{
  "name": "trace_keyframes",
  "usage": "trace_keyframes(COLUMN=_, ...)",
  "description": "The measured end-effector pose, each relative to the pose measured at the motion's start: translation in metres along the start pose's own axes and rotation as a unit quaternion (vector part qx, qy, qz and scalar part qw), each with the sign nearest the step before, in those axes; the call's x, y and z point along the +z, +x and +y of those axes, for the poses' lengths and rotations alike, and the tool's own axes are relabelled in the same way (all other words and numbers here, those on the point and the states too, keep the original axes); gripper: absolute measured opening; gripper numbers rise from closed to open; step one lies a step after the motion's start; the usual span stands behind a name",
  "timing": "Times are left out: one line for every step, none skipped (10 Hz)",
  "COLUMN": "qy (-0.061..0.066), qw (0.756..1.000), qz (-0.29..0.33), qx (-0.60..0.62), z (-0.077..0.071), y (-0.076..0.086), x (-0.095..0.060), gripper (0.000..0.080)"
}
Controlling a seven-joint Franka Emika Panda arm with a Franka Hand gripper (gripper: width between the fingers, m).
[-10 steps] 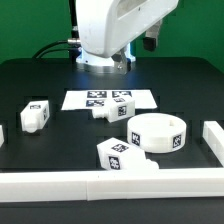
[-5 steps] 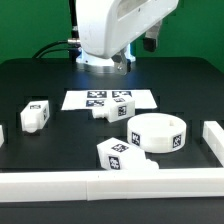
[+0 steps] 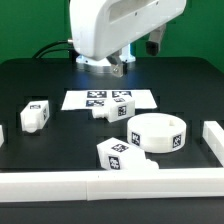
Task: Assemble stool
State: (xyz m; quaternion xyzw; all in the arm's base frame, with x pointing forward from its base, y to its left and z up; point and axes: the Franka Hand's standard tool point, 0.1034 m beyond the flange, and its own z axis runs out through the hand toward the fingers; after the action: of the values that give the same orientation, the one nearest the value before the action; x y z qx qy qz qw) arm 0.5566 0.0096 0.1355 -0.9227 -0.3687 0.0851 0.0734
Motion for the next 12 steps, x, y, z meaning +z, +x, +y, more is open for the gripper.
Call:
trace_keyframes(qy=0.005, qw=1.0, qz=0.002, qx=0.006, z=0.003, y=-0.002, x=0.001, gripper=0.065)
trace_keyframes(qy=0.004, qw=1.0, qz=0.001, qx=0.006, z=0.002, y=-0.001, x=0.002, gripper=0.065)
trace_keyframes(qy=0.004, qw=1.0, qz=0.001, qx=0.005, z=0.002, y=-0.001, x=0.002, gripper=0.065)
trace_keyframes(qy=0.003, qw=1.0, qz=0.002, qx=0.006, z=0.003, y=-0.001, x=0.004, gripper=0.065)
trace_keyframes(qy=-0.005, qw=1.0, qz=0.008, qx=0.008, z=0.009, y=-0.001, x=0.015, gripper=0.065)
trace_keyframes(qy=-0.022, qw=1.0, qz=0.011, qx=0.01, z=0.016, y=0.001, x=0.025, gripper=0.065)
trace_keyframes(qy=-0.041, qw=0.998, qz=0.019, qx=0.033, z=0.016, y=0.006, x=0.028, gripper=0.065)
trace_keyframes(qy=-0.036, qw=0.999, qz=0.016, qx=0.023, z=0.014, y=0.004, x=0.028, gripper=0.065)
trace_keyframes(qy=-0.036, qw=0.999, qz=0.016, qx=0.024, z=0.015, y=0.004, x=0.029, gripper=0.065)
trace_keyframes(qy=-0.036, qw=0.999, qz=0.016, qx=0.023, z=0.015, y=0.004, x=0.029, gripper=0.065)
trace_keyframes(qy=-0.036, qw=0.999, qz=0.015, qx=0.023, z=0.016, y=0.003, x=0.031, gripper=0.065)
trace_keyframes(qy=-0.045, qw=0.999, qz=0.023, qx=0.015, z=0.031, y=0.003, x=0.039, gripper=0.065)
